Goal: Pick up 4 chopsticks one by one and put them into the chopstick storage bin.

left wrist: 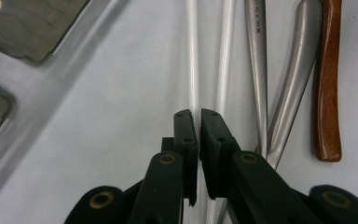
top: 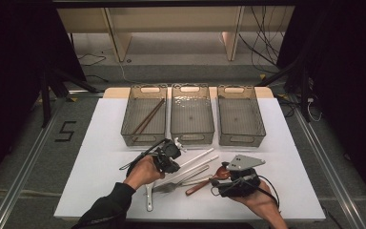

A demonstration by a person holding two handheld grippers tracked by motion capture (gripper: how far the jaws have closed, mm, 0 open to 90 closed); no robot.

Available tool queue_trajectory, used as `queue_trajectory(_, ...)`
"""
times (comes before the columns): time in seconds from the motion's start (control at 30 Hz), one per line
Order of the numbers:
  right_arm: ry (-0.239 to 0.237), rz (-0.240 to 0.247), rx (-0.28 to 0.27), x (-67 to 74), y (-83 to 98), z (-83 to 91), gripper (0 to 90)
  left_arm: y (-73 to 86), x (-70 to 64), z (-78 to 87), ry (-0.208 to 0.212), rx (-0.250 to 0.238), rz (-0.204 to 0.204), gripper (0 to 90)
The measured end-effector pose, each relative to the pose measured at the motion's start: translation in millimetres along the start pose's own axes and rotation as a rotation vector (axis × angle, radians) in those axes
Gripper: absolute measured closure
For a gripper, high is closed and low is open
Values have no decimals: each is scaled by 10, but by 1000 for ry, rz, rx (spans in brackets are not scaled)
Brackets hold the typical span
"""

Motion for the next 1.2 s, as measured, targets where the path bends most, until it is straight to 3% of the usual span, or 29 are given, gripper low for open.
queue_trajectory(0.47, 19, 17, -6, 23, -22, -25, 302, 25, 7, 96, 13, -7, -8, 853)
queue_trajectory(0.87, 50, 120, -1, 173, -182, -225, 302, 41, -11, 184, 14, -17, -15, 853)
queue_trajectory(1.2, 93, 189, -1, 206, -311, -380, 302, 54, -28, 236, 25, -13, -17, 853)
Point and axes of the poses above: each handheld gripper's, and its own axes: z roughly backward along the jaws, y roughly out of its underside, x roughly to its left, the point moved 6 cm from there along -z, roughly forward along the jaws, and after that the axes turned 13 degrees about x, right-handed, at the moved point
